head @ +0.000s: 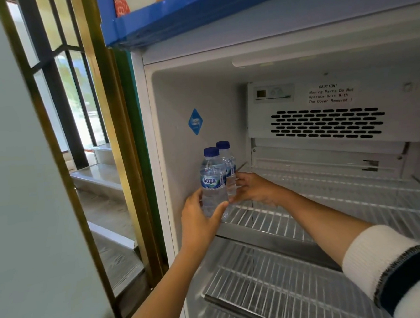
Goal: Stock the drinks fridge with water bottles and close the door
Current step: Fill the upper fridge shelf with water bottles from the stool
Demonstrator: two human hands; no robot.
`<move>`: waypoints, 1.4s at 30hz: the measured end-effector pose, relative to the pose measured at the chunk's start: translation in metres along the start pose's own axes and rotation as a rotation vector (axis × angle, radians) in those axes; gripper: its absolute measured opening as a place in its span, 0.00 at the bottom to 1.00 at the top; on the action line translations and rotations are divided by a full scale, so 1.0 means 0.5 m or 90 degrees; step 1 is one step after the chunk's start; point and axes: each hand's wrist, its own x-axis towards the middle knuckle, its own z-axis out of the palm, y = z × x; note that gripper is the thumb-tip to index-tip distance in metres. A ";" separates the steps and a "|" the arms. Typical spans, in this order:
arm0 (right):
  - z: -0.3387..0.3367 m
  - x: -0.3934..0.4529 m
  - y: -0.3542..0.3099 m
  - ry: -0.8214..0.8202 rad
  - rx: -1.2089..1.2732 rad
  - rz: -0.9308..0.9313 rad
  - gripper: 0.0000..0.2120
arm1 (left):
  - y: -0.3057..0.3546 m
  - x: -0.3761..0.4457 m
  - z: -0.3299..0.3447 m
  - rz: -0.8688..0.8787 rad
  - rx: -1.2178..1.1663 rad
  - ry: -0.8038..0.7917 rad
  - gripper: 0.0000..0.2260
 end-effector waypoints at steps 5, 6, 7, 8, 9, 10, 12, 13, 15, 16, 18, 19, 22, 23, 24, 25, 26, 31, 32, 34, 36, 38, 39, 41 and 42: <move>0.002 -0.003 -0.001 0.002 -0.010 0.008 0.34 | -0.014 0.009 -0.005 0.006 0.030 -0.045 0.41; 0.002 -0.005 -0.002 0.004 -0.013 0.013 0.34 | -0.015 0.009 -0.006 0.006 0.032 -0.050 0.41; 0.004 -0.008 -0.005 0.006 -0.016 0.019 0.35 | -0.013 0.008 -0.007 0.007 0.031 -0.052 0.41; 0.005 -0.012 -0.010 0.010 -0.021 0.025 0.36 | -0.011 0.008 -0.009 0.007 0.029 -0.054 0.39; 0.005 -0.020 -0.019 0.013 -0.034 0.037 0.38 | -0.006 0.007 -0.011 0.005 0.026 -0.055 0.37; 0.002 -0.027 -0.031 0.014 -0.060 0.052 0.41 | -0.003 0.005 -0.012 -0.001 0.023 -0.056 0.35; -0.008 -0.041 -0.060 0.018 -0.173 0.094 0.48 | 0.008 -0.004 -0.018 -0.020 0.013 -0.051 0.34; -0.016 -0.051 -0.079 0.017 -0.258 0.122 0.51 | 0.011 -0.011 -0.021 -0.027 0.008 -0.047 0.36; -0.028 -0.082 -0.119 -0.001 -0.433 0.176 0.51 | 0.011 -0.031 -0.027 -0.010 0.000 -0.019 0.39; -0.030 -0.100 -0.138 -0.011 -0.497 0.191 0.48 | 0.009 -0.041 -0.030 0.015 -0.001 0.003 0.38; -0.020 -0.144 -0.164 0.021 -0.574 0.185 0.39 | -0.001 -0.067 -0.034 0.066 0.001 0.051 0.32; -0.006 -0.166 -0.171 0.069 -0.590 0.159 0.34 | -0.007 -0.080 -0.036 0.090 0.001 0.076 0.29; 0.060 -0.207 -0.156 0.285 -0.594 -0.050 0.26 | -0.035 -0.116 -0.052 0.159 0.009 0.139 0.19; 0.091 -0.214 -0.144 0.335 -0.568 -0.158 0.23 | -0.045 -0.126 -0.059 0.173 0.017 0.151 0.16; 0.125 -0.217 -0.131 0.356 -0.532 -0.259 0.20 | -0.058 -0.135 -0.069 0.183 0.030 0.160 0.13; 0.160 -0.217 -0.115 0.351 -0.496 -0.337 0.17 | -0.071 -0.147 -0.081 0.184 0.044 0.168 0.11; 0.194 -0.212 -0.099 0.331 -0.472 -0.393 0.15 | -0.085 -0.156 -0.092 0.173 0.054 0.170 0.10; 0.381 -0.179 0.002 0.130 -0.437 -0.388 0.20 | -0.220 -0.239 -0.200 0.057 0.172 0.141 0.10; 0.419 -0.173 0.020 0.083 -0.435 -0.369 0.22 | -0.256 -0.265 -0.232 0.032 0.205 0.128 0.11; 0.497 -0.165 0.050 -0.009 -0.445 -0.340 0.28 | -0.324 -0.324 -0.301 -0.035 0.267 0.097 0.13; 0.575 -0.159 0.072 -0.084 -0.458 -0.301 0.32 | -0.381 -0.391 -0.370 -0.110 0.317 0.064 0.15; 0.661 -0.156 0.083 -0.154 -0.472 -0.264 0.34 | -0.426 -0.462 -0.443 -0.188 0.363 0.035 0.15; 0.703 -0.156 0.087 -0.183 -0.473 -0.243 0.35 | -0.446 -0.496 -0.478 -0.226 0.379 0.025 0.16; 0.779 -0.161 0.098 -0.221 -0.466 -0.189 0.37 | -0.478 -0.559 -0.543 -0.290 0.403 0.007 0.17; 0.819 -0.164 0.105 -0.236 -0.463 -0.163 0.37 | -0.492 -0.590 -0.576 -0.319 0.414 -0.003 0.17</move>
